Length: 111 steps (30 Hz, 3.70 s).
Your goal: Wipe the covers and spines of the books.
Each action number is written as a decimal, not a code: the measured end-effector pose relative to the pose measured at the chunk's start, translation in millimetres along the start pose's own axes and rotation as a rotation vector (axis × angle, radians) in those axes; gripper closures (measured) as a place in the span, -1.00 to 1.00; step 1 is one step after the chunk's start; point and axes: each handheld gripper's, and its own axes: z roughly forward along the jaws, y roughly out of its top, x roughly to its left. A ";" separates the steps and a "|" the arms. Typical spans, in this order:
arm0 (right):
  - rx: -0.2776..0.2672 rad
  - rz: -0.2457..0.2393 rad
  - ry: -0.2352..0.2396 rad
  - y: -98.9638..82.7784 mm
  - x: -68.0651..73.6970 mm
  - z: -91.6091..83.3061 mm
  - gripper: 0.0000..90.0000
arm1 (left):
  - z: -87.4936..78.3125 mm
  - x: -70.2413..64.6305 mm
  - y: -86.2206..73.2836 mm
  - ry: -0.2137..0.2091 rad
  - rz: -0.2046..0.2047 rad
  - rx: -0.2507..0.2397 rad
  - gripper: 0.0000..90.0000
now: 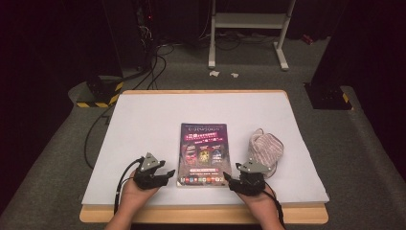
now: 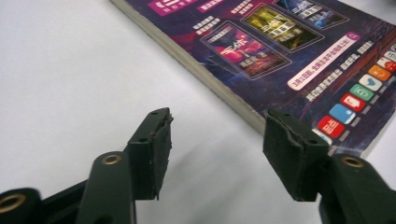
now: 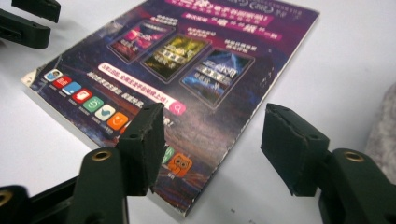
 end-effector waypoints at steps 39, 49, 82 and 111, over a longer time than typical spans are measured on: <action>0.168 0.214 -0.235 0.3 -103.4 0.5 -0.80 | -7.3 33.0 -16.5 0.018 -0.065 0.007 -0.44; 0.237 0.175 -0.255 -5.6 -95.5 12.4 -0.56 | -7.2 31.2 -17.3 0.016 -0.054 0.008 -0.43; -0.054 0.125 -0.148 16.8 -68.2 -28.0 0.41 | -6.2 31.4 -17.0 0.008 -0.059 0.012 -0.40; 0.151 -0.216 0.163 36.8 82.5 65.9 0.39 | -8.0 35.1 -17.7 0.002 -0.100 -0.011 -0.40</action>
